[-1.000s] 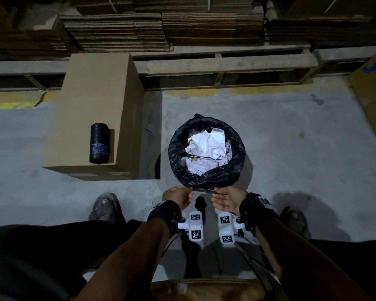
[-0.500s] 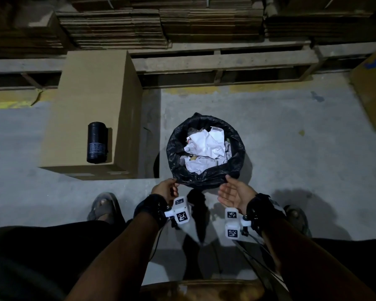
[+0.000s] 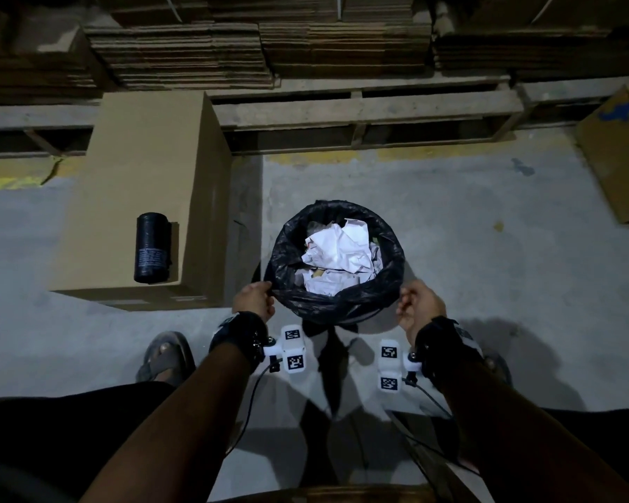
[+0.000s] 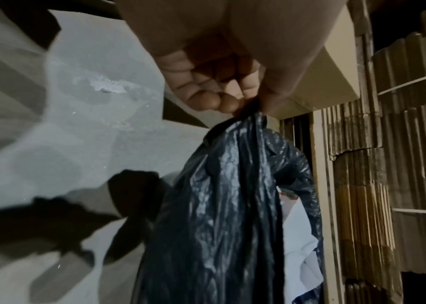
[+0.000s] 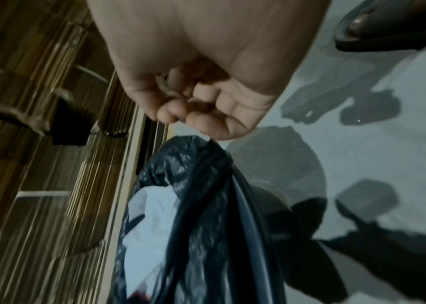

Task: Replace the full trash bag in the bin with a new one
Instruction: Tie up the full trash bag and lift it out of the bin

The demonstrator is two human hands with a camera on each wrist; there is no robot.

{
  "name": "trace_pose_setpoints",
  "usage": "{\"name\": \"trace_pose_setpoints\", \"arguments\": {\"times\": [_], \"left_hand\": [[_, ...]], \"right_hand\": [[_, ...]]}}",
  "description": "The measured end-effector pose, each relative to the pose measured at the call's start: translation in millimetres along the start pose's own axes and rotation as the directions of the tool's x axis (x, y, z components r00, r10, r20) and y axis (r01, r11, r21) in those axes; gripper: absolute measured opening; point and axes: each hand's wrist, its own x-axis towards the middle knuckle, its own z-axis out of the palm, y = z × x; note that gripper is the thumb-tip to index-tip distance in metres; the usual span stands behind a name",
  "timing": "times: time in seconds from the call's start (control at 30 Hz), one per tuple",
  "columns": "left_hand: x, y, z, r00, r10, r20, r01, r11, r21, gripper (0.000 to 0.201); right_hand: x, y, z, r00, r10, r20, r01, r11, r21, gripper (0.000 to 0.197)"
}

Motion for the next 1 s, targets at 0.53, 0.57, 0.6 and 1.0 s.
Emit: {"name": "trace_pose_setpoints", "arguments": {"times": [0.53,0.57,0.6,1.0], "left_hand": [[11.9,40.5,2.9,0.948,0.315,0.042,-0.314,0.906,0.285,0.017],[12.9,42.7,4.0,0.949,0.311,0.044,-0.31,0.9,0.308,0.016],[14.0,44.1,4.8,0.955,0.293,0.049,-0.291,0.89,0.352,0.015],[27.1,82.9,22.4,0.895,0.446,0.016,-0.414,0.817,0.401,0.012]], "right_hand": [[38.0,-19.7,-11.9,1.0,-0.009,0.006,0.01,0.984,-0.176,0.009],[38.5,-17.7,-11.3,1.0,-0.003,0.0,0.003,0.989,-0.149,0.008],[36.7,-15.4,-10.3,1.0,0.006,-0.01,-0.007,0.988,-0.153,0.008],[50.5,-38.4,3.3,0.995,-0.093,-0.028,0.092,0.995,-0.036,0.018]]}}
